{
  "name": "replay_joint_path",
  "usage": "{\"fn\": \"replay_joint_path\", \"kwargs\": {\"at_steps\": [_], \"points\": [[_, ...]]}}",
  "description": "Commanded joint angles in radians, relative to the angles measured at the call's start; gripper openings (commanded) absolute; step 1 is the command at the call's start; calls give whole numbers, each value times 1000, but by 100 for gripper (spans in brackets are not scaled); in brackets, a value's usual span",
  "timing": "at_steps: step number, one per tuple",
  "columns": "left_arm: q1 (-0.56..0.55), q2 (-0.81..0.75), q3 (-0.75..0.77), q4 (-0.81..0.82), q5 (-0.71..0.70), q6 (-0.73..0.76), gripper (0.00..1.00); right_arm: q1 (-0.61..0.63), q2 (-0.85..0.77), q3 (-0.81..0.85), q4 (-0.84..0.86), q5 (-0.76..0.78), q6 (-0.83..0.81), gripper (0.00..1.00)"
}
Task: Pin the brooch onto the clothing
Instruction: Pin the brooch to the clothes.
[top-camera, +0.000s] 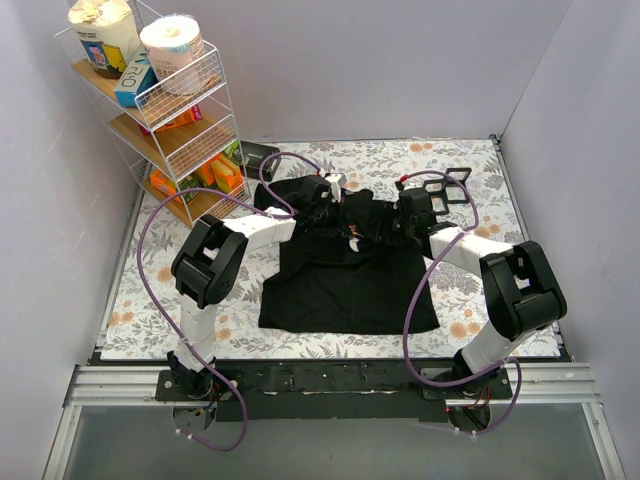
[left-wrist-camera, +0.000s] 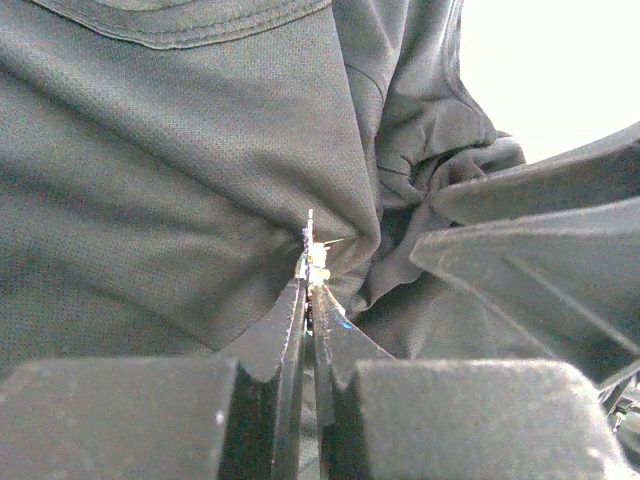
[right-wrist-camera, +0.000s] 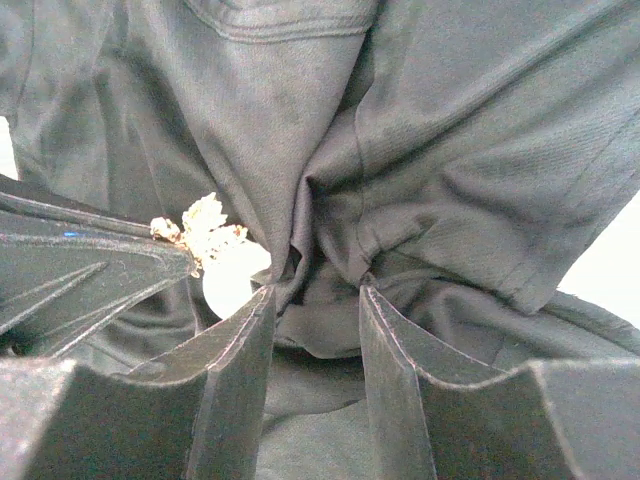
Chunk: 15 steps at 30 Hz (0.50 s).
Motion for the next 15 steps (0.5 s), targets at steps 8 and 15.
{"fn": "replay_joint_path", "kwargs": {"at_steps": [8,15], "points": [[3,-42,-16,11,6,5,0,-46,51,34,130,-168,38,45],[3,-34,-15,9,9,8,0,-47,109,62,150,-176,46,43]]}}
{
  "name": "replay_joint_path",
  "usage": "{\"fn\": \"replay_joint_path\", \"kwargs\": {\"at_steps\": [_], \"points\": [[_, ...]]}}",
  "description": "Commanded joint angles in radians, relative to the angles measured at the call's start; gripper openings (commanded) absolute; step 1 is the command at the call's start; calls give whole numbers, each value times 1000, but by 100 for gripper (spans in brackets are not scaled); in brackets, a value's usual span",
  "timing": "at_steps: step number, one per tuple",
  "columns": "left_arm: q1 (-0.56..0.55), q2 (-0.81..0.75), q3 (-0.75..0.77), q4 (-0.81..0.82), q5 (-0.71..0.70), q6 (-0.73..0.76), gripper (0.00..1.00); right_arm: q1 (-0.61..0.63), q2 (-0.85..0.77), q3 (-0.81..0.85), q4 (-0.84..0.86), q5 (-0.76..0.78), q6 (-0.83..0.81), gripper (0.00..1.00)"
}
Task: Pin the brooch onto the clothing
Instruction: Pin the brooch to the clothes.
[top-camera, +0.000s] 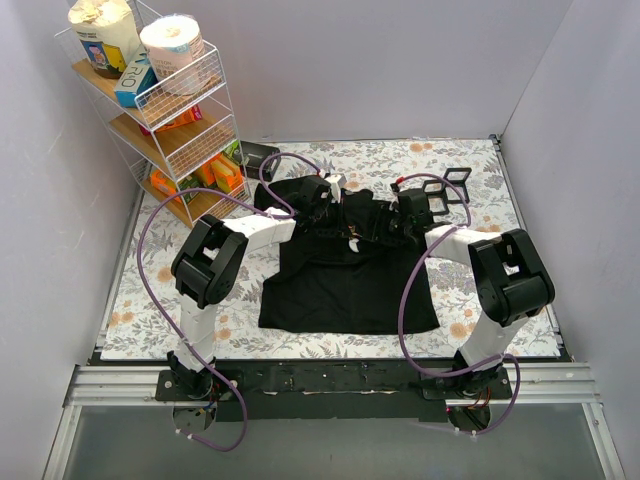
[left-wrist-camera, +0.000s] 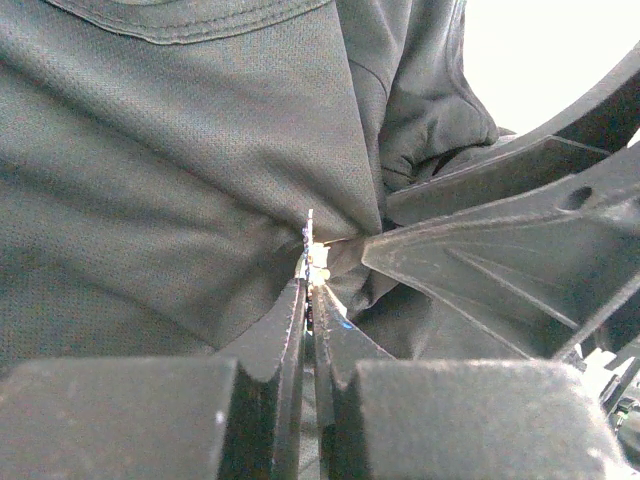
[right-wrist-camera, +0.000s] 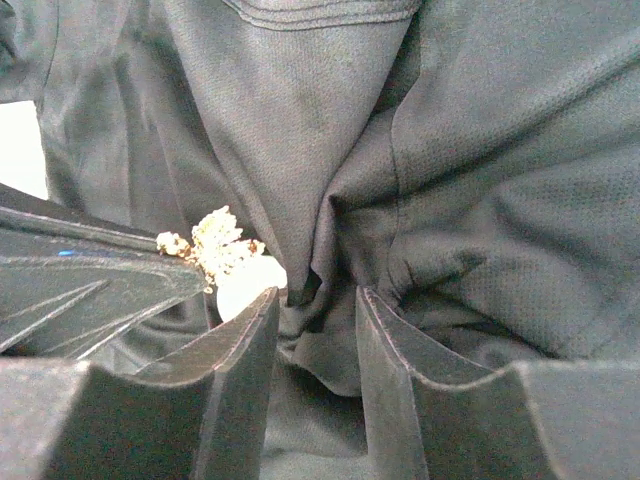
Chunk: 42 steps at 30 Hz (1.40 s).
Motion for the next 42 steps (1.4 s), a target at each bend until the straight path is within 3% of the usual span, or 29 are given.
{"fn": "replay_joint_path", "kwargs": {"at_steps": [1,6,16,19,20,22,36,42], "points": [[2,-32,-10,9,9,10,0,0,30,61,57,-31,10,42],[2,-26,-13,9,15,16,0,1,53,98,54,-34,-6,33],[3,-16,-13,20,26,17,0,3,88,122,39,-22,-38,30],[2,-12,-18,34,38,13,0,6,103,134,33,-19,-44,18],[3,-11,-21,38,50,11,0,6,108,141,33,-20,-44,8],[3,-6,-22,52,61,7,0,12,120,147,33,-25,-44,1],[2,9,-61,114,121,-44,0,38,149,173,47,-30,-21,1],[-3,3,-85,85,72,-24,0,38,154,182,36,-16,-21,1]]}}
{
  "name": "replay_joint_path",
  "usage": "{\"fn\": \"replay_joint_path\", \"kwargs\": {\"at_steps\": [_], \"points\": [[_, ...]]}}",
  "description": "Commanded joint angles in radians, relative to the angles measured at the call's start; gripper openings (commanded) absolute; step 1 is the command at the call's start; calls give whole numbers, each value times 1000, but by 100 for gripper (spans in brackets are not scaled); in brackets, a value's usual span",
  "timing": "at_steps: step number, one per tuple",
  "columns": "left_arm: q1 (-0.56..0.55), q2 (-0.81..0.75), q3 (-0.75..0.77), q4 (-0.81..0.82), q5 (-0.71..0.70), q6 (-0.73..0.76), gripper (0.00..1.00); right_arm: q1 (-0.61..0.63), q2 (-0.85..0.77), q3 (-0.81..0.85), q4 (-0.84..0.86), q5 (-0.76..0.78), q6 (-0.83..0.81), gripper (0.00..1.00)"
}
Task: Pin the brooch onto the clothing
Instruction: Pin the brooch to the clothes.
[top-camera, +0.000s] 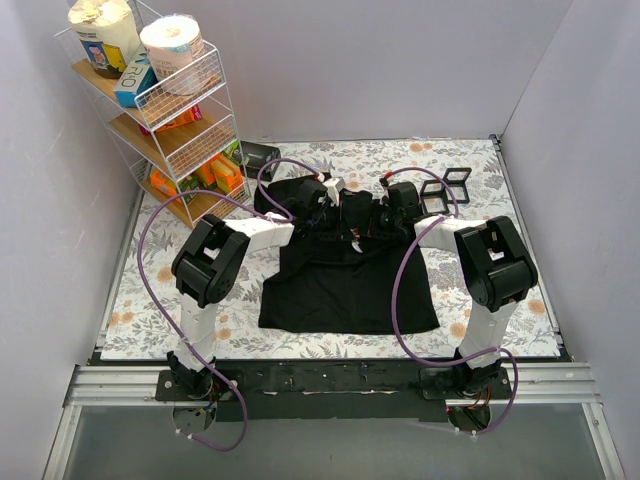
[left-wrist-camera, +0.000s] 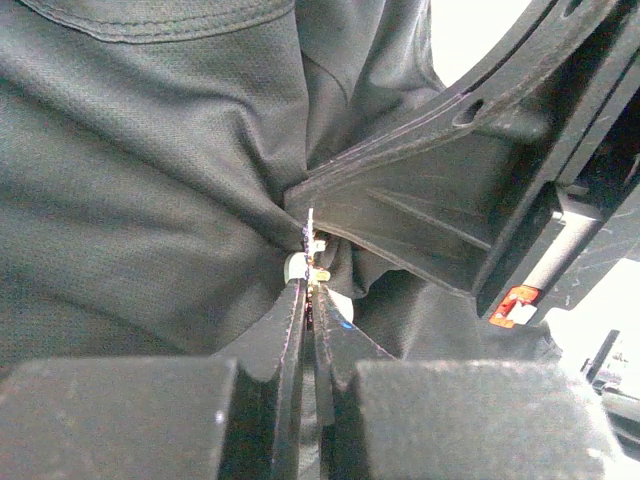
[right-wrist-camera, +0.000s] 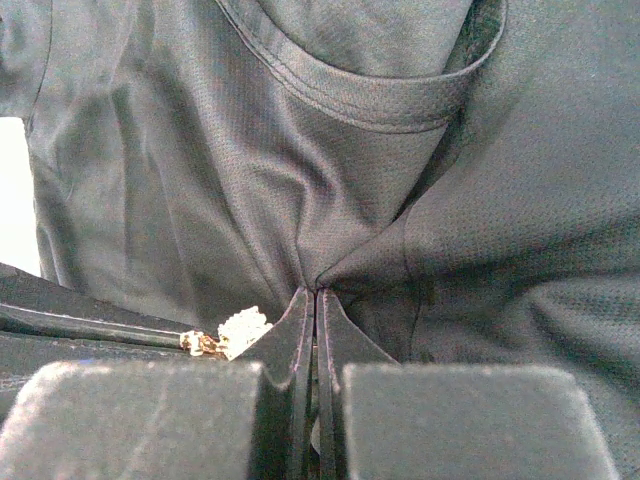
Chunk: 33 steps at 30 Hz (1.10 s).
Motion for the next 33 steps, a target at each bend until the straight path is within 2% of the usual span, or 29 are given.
{"fn": "replay_joint_path", "kwargs": {"at_steps": [1,5,10,23,33], "points": [[-10,-9,-24,-40,-26,30,0,14,10,55,35,3,9,1],[-12,-10,-21,-95,-79,63,0,14,16,55,34,6,9,1],[-13,16,-6,-97,-48,58,0,17,24,56,31,6,9,1],[-12,41,-46,51,88,-45,0,26,44,71,15,3,6,1],[-15,47,-63,104,119,-83,0,54,56,98,12,-5,17,1]]}}
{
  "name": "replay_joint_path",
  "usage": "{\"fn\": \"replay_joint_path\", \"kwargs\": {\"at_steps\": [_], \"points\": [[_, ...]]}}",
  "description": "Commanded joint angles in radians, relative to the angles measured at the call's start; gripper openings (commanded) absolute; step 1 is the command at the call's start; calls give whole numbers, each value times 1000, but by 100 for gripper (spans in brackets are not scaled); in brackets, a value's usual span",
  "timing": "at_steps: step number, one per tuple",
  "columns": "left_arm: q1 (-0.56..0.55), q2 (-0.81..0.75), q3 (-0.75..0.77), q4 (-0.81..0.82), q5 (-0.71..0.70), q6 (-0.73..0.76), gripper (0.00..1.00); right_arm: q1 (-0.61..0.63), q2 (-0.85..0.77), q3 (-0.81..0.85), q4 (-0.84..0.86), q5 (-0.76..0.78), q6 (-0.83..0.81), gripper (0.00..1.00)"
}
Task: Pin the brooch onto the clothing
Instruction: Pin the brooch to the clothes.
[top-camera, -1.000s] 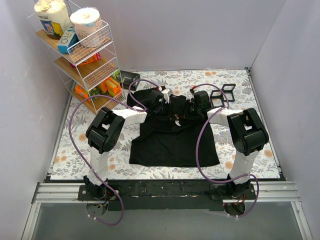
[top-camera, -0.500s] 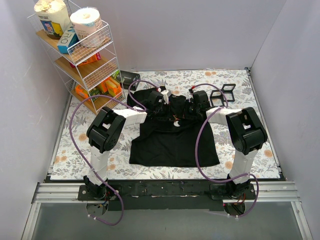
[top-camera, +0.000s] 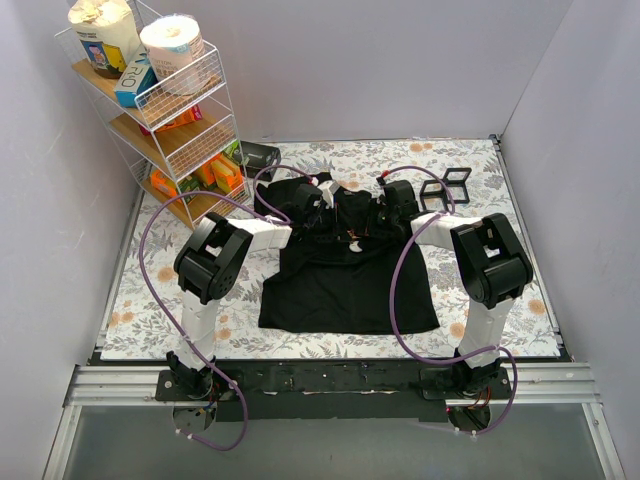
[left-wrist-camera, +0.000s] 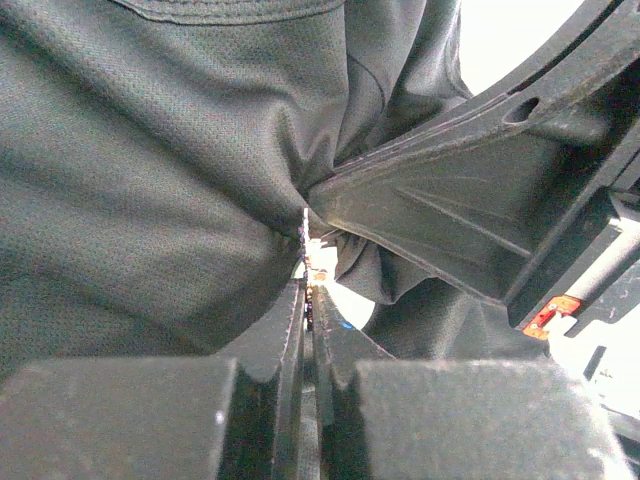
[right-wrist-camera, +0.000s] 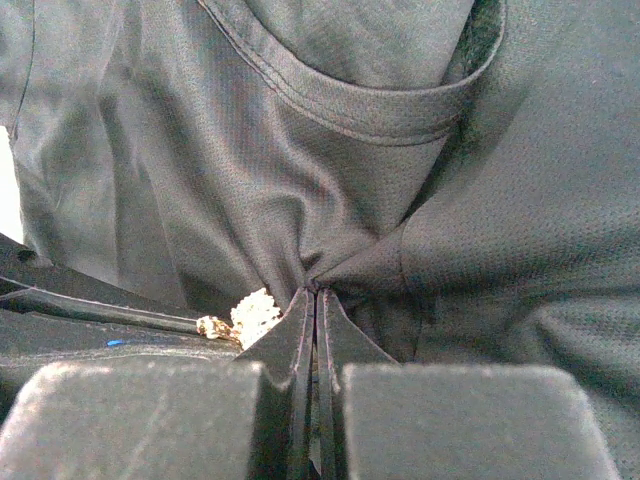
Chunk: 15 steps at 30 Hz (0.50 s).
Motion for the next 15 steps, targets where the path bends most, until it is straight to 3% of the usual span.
{"fn": "replay_joint_path", "kwargs": {"at_steps": [1,15], "points": [[-36,14,-13,12,104,-21,0,45,24,56,42,-24,19,1],[-56,22,-2,28,124,-24,0,61,20,66,27,-41,1,1]]}}
